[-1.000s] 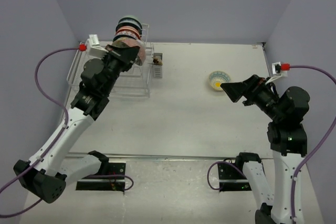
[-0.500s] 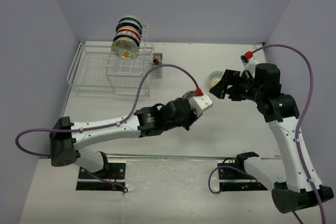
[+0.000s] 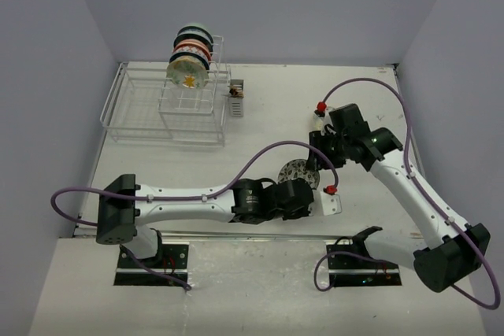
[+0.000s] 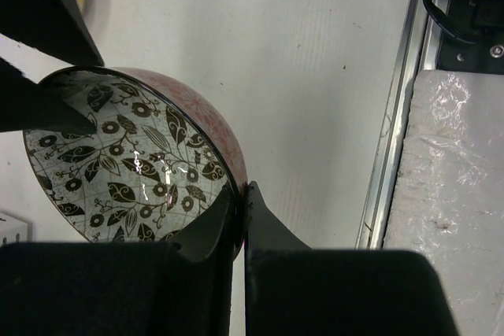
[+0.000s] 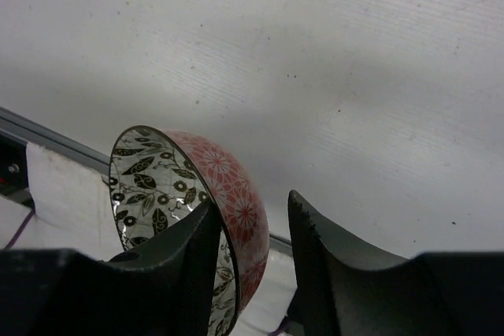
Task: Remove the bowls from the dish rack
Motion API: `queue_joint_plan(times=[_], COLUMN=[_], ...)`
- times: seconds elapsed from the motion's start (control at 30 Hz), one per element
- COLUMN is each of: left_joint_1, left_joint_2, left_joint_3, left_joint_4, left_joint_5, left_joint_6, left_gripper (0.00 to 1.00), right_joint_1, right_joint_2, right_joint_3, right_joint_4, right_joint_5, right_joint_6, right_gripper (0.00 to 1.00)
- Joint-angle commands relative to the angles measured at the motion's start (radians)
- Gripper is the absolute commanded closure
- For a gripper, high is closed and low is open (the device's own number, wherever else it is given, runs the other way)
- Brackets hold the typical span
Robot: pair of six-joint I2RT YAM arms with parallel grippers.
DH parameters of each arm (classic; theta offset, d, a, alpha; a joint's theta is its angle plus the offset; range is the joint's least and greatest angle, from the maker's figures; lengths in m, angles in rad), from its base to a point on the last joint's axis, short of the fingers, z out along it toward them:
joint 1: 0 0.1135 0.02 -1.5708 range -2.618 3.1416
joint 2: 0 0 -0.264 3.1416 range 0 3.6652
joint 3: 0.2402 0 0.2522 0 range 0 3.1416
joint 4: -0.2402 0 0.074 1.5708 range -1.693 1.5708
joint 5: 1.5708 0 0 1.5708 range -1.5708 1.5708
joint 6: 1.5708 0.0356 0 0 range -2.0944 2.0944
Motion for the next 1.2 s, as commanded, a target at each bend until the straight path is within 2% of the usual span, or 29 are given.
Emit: queue_joint_plan(times=[0.0, 0.07, 0.17, 0.27, 0.3, 0.33, 0.37, 0.4, 0.57, 0.73, 0.8, 0.93, 1.17], left_joint_1=[0.002, 0.002, 0.002, 0.002, 0.002, 0.004, 0.004, 0.005, 0.007, 0.012, 0.033, 0.059, 0.068], left_joint_2=[0.0, 0.011, 0.019, 0.02, 0.019, 0.016, 0.0, -0.01, -0.148, -0.331, -0.378, -0.509, -0.635], left_joint_3=[0.079, 0.102, 0.12, 0.13, 0.13, 0.119, 0.116, 0.114, 0.101, 0.045, 0.021, -0.019, -0.067], left_joint_4=[-0.003, -0.018, -0.032, -0.021, -0.014, 0.017, 0.025, 0.031, 0.032, 0.035, 0.011, -0.043, -0.112], left_joint_5=[-0.038, -0.041, -0.044, -0.083, -0.165, -0.213, -0.285, -0.299, -0.368, -0.567, -0.595, -0.618, -0.634], left_joint_6=[0.073, 0.074, 0.074, 0.062, 0.047, 0.022, 0.01, -0.001, -0.114, -0.329, -0.434, -0.548, -0.621], left_gripper=[1.0, 1.0, 1.0, 1.0, 0.74, 0.54, 0.39, 0.01, 0.0, 0.0, 0.0, 0.0, 0.0], right_joint_1=[0.039, 0.052, 0.062, 0.064, 0.062, 0.062, 0.055, 0.043, -0.163, -0.329, -0.375, -0.413, -0.467], right_joint_2=[-0.004, 0.002, 0.008, -0.004, -0.01, -0.014, -0.008, 0.002, 0.118, 0.25, 0.307, 0.382, 0.511], right_joint_3=[-0.011, -0.017, -0.02, -0.011, -0.008, -0.002, 0.006, 0.03, 0.069, 0.11, 0.109, 0.095, 0.13], right_joint_4=[-0.024, -0.025, -0.008, 0.03, 0.045, 0.077, 0.096, 0.108, 0.269, 0.444, 0.531, 0.666, 0.714], right_joint_5=[0.047, 0.061, 0.08, 0.125, 0.148, 0.163, 0.177, 0.221, 0.219, 0.257, 0.262, 0.263, 0.185], right_joint_6=[-0.015, -0.012, 0.0, 0.039, 0.048, 0.054, 0.065, 0.074, 0.141, 0.244, 0.293, 0.321, 0.338], right_gripper=[0.6, 0.72, 1.0, 1.0, 1.0, 1.0, 1.0, 1.0, 1.0, 1.0, 1.0, 1.0, 0.98])
